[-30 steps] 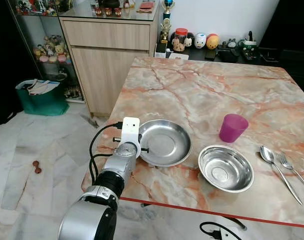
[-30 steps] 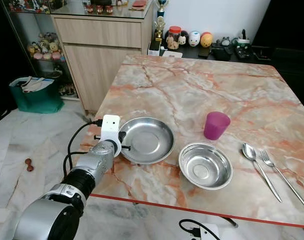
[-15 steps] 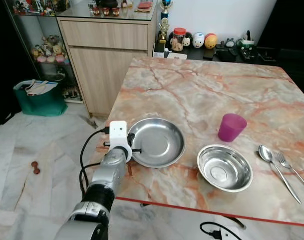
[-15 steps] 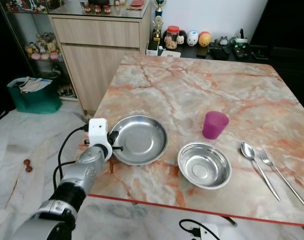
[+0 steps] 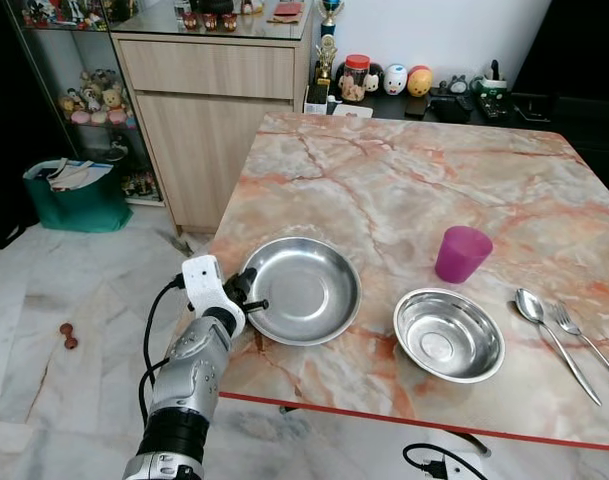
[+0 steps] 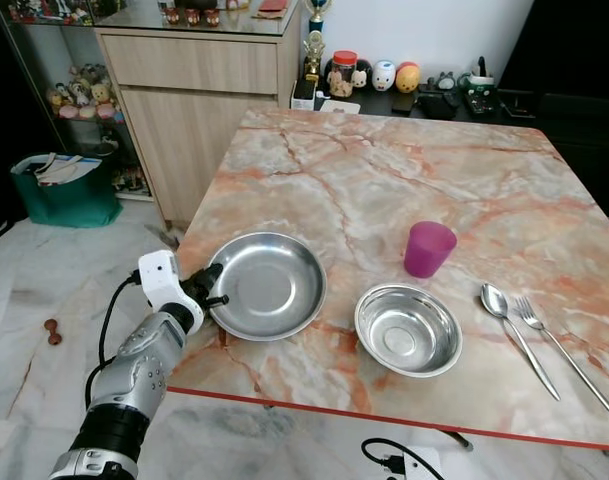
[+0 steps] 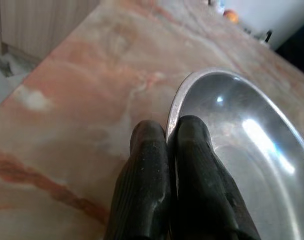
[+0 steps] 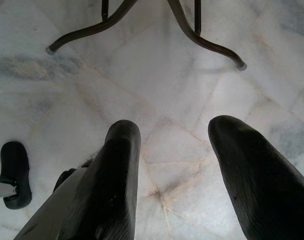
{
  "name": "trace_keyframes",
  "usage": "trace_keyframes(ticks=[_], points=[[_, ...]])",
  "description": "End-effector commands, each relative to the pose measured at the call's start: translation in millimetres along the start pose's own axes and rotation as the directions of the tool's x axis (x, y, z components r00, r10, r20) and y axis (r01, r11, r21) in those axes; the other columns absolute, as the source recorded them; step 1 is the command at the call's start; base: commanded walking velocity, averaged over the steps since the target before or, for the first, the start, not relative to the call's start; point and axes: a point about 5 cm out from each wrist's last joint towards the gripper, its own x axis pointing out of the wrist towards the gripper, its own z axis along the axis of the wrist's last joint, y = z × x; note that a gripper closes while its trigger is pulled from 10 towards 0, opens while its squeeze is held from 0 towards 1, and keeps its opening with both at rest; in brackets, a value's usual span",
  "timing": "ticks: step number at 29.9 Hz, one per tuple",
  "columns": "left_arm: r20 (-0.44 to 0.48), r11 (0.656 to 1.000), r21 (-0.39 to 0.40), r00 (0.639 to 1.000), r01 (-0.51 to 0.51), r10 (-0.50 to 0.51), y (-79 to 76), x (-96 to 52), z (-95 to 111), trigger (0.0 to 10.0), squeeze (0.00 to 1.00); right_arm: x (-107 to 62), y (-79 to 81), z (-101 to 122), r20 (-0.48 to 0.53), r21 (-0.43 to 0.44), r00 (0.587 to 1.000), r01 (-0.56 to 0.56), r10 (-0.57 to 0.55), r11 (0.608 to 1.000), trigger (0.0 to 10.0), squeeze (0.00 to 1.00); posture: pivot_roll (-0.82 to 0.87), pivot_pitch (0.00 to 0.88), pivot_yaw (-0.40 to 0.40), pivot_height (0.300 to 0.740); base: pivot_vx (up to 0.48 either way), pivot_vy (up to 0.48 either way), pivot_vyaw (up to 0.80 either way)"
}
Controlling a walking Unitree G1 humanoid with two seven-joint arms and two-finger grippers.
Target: Setting the table
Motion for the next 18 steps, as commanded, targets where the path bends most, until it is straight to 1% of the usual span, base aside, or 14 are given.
trace_keyframes(ticks=[1,3,5,11,13,18], points=[[0.047,0.999,-0.036,0.999,0.014,-0.012,-1.9,-3.7,10.4,10.0,0.00,-0.5,-2.6,-2.0,-0.008,0.019,1.000,0.017,-0.016,1.000,10.0,0.00,0.13,0.000,-0.088,0.731,0.000,0.000,0.00],[0.062,0.999,-0.045,0.998,0.022,-0.020,-3.2,-4.6,13.3,10.0,0.00,-0.5,-2.7,-1.9,-0.008,0.019,1.000,0.017,-0.017,1.000,10.0,0.00,0.13,0.000,-0.088,0.731,0.000,0.000,0.00],[0.094,0.996,-0.072,0.995,0.052,-0.045,-6.5,-8.2,19.5,10.0,0.00,-0.5,-2.7,-1.7,-0.007,0.023,1.000,0.019,-0.018,1.000,10.0,0.00,0.14,0.000,-0.090,0.731,0.000,0.000,0.00],[0.099,0.991,-0.121,0.994,0.052,-0.040,-2.1,-16.2,19.6,10.0,0.00,-0.4,-2.6,-1.3,-0.004,0.030,1.000,0.022,-0.022,0.999,10.0,0.00,0.14,0.000,-0.089,0.731,0.000,0.000,0.00],[0.105,0.982,-0.183,0.994,0.054,-0.035,-1.5,-19.3,20.4,10.0,0.00,-0.4,-3.3,-1.3,-0.005,0.035,1.000,0.026,-0.026,0.999,10.0,0.00,0.14,0.000,-0.092,0.731,0.000,0.000,0.00],[0.114,0.973,-0.222,0.993,0.057,-0.033,-0.6,-21.2,23.2,10.0,0.00,-0.4,-3.6,-1.5,-0.005,0.039,1.000,0.030,-0.030,0.999,10.0,0.00,0.14,0.000,-0.094,0.731,0.000,0.000,0.00]])
